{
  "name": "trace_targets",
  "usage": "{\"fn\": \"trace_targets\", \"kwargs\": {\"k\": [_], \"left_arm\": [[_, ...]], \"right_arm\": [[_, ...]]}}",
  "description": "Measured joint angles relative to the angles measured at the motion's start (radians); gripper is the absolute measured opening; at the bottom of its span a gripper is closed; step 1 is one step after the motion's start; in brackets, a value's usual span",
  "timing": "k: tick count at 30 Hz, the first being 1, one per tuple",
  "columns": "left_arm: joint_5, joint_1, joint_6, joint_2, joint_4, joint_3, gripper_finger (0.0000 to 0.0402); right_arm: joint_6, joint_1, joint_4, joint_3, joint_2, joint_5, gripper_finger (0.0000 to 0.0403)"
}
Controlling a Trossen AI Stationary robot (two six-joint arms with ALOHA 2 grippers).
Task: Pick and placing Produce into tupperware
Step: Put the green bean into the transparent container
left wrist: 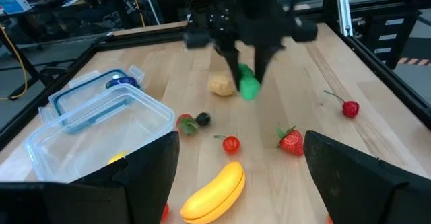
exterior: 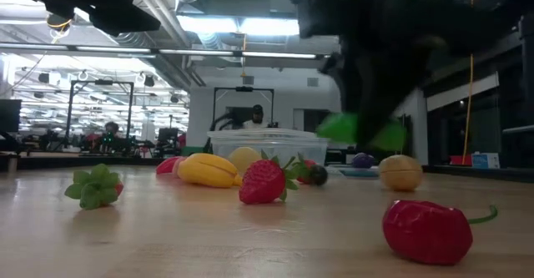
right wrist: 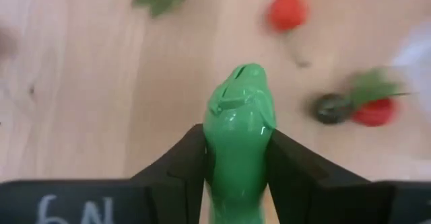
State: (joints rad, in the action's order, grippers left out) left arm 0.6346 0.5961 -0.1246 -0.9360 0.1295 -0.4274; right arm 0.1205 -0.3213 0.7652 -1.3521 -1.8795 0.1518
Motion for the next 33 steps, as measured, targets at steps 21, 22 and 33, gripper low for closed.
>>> {"fn": "trace_targets", "kwargs": {"k": [21,22,33], "left_arm": [[0.001,0.000,0.000,0.000,0.000,0.000,0.0309],[0.001,0.000,0.000,0.000,-0.001,0.000,0.0309],[0.005,0.000,0.000,0.000,-0.001,0.000,0.0309]], "right_arm": [[0.065,0.038,-0.135,0.180,0.403,0.041,0.0127],[0.070,0.037,-0.184,0.215,0.435,0.041,0.0127],[0.059,0.037,-0.596,0.635,0.751,0.064,0.0127]]}}
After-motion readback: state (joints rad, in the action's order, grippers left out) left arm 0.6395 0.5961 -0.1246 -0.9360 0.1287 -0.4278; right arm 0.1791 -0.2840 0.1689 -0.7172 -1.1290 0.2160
